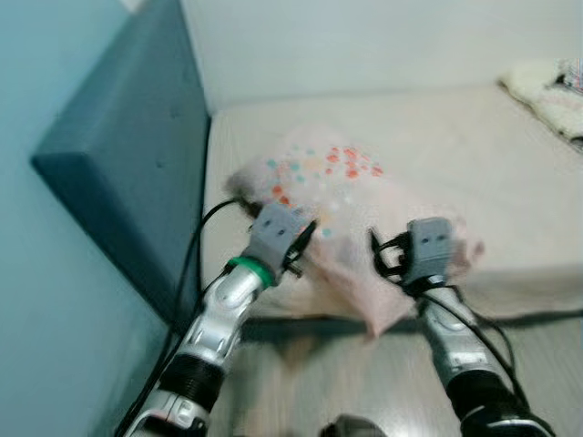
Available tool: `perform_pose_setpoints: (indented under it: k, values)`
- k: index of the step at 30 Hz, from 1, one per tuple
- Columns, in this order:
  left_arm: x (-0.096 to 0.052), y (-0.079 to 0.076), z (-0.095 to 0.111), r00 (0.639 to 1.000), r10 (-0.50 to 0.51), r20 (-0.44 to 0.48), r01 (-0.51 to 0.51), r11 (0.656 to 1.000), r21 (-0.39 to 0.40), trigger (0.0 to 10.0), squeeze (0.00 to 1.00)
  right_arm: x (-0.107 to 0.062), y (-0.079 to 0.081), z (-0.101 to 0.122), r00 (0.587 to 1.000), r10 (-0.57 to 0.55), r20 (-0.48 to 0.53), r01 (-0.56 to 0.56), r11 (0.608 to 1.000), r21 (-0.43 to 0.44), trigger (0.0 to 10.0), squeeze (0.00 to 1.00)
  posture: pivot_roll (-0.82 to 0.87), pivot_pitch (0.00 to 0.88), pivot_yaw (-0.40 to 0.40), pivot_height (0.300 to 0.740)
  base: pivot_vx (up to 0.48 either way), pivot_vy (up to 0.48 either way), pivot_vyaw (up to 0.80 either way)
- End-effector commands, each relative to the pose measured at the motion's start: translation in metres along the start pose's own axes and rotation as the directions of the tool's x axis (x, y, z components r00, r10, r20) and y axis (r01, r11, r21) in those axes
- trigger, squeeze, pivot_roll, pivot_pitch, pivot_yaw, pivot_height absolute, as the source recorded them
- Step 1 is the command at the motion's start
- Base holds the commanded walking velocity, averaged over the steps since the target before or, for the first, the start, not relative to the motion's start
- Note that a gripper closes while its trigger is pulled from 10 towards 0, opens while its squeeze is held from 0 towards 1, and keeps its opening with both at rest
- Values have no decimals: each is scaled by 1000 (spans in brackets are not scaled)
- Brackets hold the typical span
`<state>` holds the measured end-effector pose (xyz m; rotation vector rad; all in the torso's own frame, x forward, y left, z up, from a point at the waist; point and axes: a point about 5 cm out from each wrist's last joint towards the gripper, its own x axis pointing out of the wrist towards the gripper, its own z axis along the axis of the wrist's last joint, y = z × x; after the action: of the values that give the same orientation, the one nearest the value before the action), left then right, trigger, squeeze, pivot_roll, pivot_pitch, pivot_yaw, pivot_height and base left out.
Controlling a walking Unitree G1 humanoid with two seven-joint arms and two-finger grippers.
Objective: Clean up the room
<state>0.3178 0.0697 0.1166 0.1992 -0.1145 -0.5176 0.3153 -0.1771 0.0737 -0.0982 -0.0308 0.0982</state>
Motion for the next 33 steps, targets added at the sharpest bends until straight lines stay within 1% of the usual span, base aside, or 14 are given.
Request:
perform_pose_setpoints:
  k: [1, 10, 13, 33]
  values:
    - [0, 3, -1, 1000, 10, -6, -10, 1000, 5, 10000, 0, 2, 5, 2, 1000, 17, 9, -17, 1000, 6, 10000, 0, -78, 0, 63, 740, 480, 0, 0]
    - [0, 3, -1, 1000, 15, -8, -15, 1000, 5, 10000, 0, 2, 4, 1, 1000, 18, 4, -18, 1000, 4, 10000, 0, -78, 0, 61, 740, 480, 0, 0]
    - [0, 3, -2, 1000, 18, -13, -18, 1000, 1, 10000, 0, 1, 4, 1, 1000, 19, 4, -19, 1000, 3, 10000, 0, -78, 0, 60, 740, 310, 0, 0]
    - [-2, 1, -4, 1000, 1, -19, -2, 1000, -6, 10000, 0, 2, 7, 2, 999, 39, 2, -39, 999, 6, 10000, 0, -79, 0, 60, 740, 0, 0, 0]
